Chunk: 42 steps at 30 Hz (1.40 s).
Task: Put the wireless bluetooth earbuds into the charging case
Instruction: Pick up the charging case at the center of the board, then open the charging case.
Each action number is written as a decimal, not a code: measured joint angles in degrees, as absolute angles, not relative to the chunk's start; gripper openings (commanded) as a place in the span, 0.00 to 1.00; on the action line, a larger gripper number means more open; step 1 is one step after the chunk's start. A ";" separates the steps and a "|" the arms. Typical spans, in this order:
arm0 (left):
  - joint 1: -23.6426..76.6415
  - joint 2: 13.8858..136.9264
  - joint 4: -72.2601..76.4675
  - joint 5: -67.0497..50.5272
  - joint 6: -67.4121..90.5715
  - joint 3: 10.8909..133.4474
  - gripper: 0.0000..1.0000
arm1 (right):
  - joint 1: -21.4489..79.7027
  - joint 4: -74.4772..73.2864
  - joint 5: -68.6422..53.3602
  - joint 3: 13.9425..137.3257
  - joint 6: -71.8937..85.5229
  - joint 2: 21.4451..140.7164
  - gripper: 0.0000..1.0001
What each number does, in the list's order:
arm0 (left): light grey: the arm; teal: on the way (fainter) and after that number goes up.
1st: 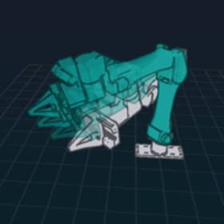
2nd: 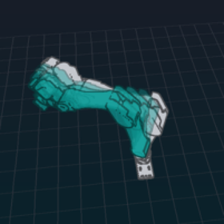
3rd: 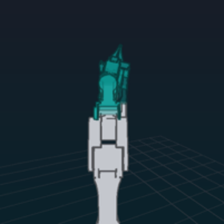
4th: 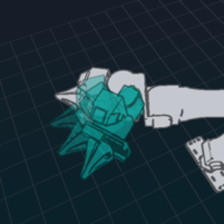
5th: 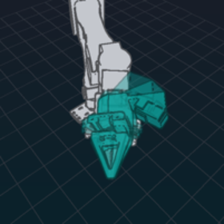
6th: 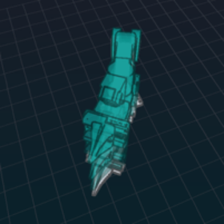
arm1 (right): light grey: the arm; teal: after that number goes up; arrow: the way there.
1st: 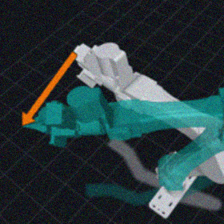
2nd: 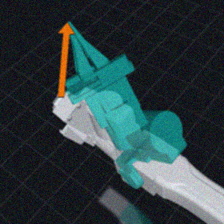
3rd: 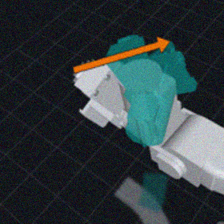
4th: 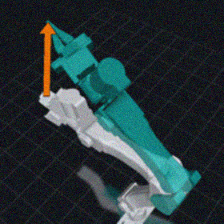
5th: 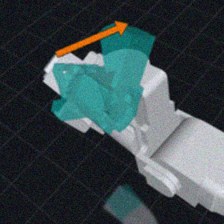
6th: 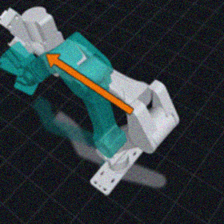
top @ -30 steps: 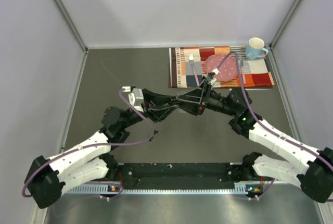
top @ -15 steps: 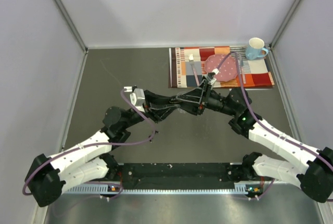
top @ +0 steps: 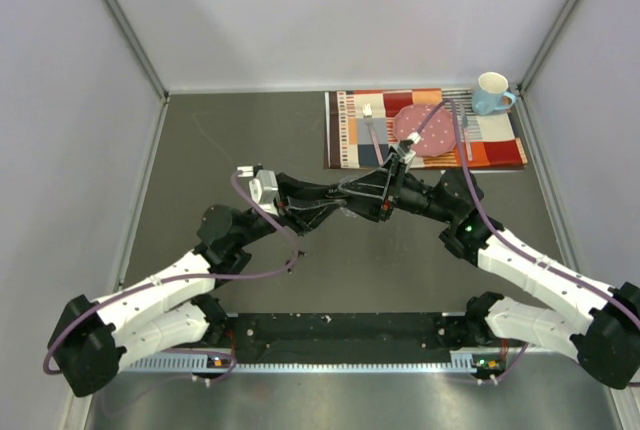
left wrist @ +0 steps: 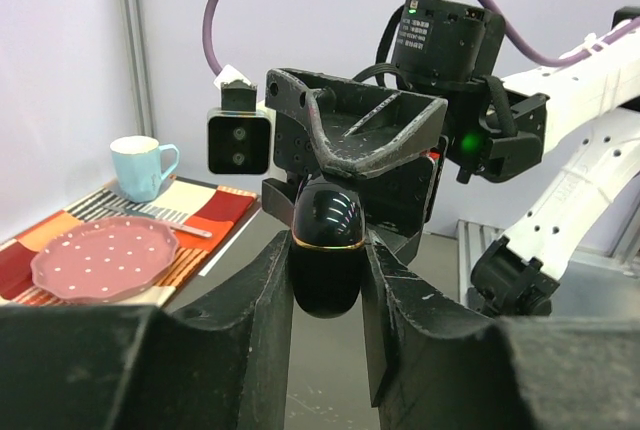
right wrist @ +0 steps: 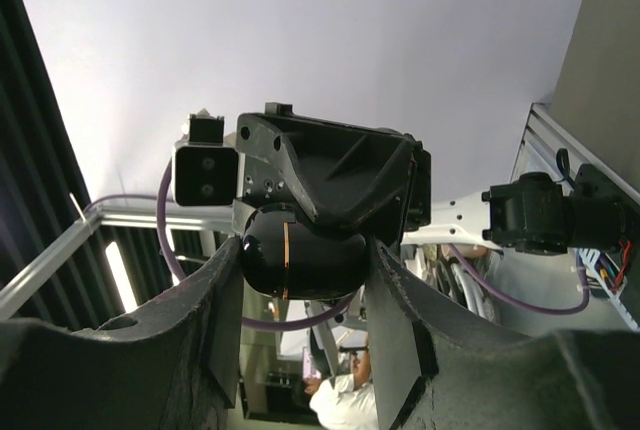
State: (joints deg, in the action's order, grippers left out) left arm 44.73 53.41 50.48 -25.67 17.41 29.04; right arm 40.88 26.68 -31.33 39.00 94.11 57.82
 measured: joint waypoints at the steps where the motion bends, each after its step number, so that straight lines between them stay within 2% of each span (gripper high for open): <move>1: 44.73 53.41 50.50 -25.69 17.23 29.04 0.12 | 40.88 26.70 -31.29 39.00 94.17 57.82 0.00; 2: 44.73 53.41 50.50 -25.67 17.37 29.04 0.03 | 40.88 26.70 -31.31 39.00 94.15 57.82 0.00; 4: 44.73 53.41 50.52 -25.63 17.37 29.04 0.00 | 40.88 26.83 -31.31 38.98 94.21 57.82 0.00; 5: 44.73 53.41 50.52 -25.58 17.39 29.04 0.00 | 40.88 26.87 -31.33 38.98 94.21 57.82 0.15; 7: 44.82 53.41 50.52 -24.99 17.58 29.04 0.00 | 40.88 27.18 -31.24 38.89 94.21 57.82 0.33; 8: 44.88 53.41 50.48 -24.71 17.74 29.04 0.00 | 40.86 27.29 -31.18 38.79 94.15 57.84 0.47; 11: 45.19 53.23 49.82 -23.03 18.55 29.04 0.00 | 40.84 27.75 -30.81 38.63 93.49 57.82 0.74; 14: 45.04 52.23 48.40 -19.35 19.90 29.04 0.00 | 40.86 27.40 -31.22 38.61 90.94 57.56 0.81; 20: 44.95 46.85 52.12 -14.02 20.86 24.32 0.00 | 40.10 19.64 -30.50 39.03 82.28 54.54 0.82; 26: 44.95 43.24 58.63 -13.13 17.65 16.78 0.00 | 39.97 0.80 -27.88 49.04 65.58 52.51 0.82; 33: 44.93 45.17 62.70 -19.05 15.11 16.36 0.00 | 42.37 -9.50 -27.90 56.95 52.36 54.00 0.80; 42: 44.88 49.30 66.04 -25.30 14.17 16.58 0.00 | 44.64 -15.29 -27.66 57.47 48.12 58.41 0.79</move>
State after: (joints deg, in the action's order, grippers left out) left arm 44.88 49.30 66.04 -25.30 14.17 16.58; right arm 44.64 -15.29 -27.66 57.47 48.12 58.41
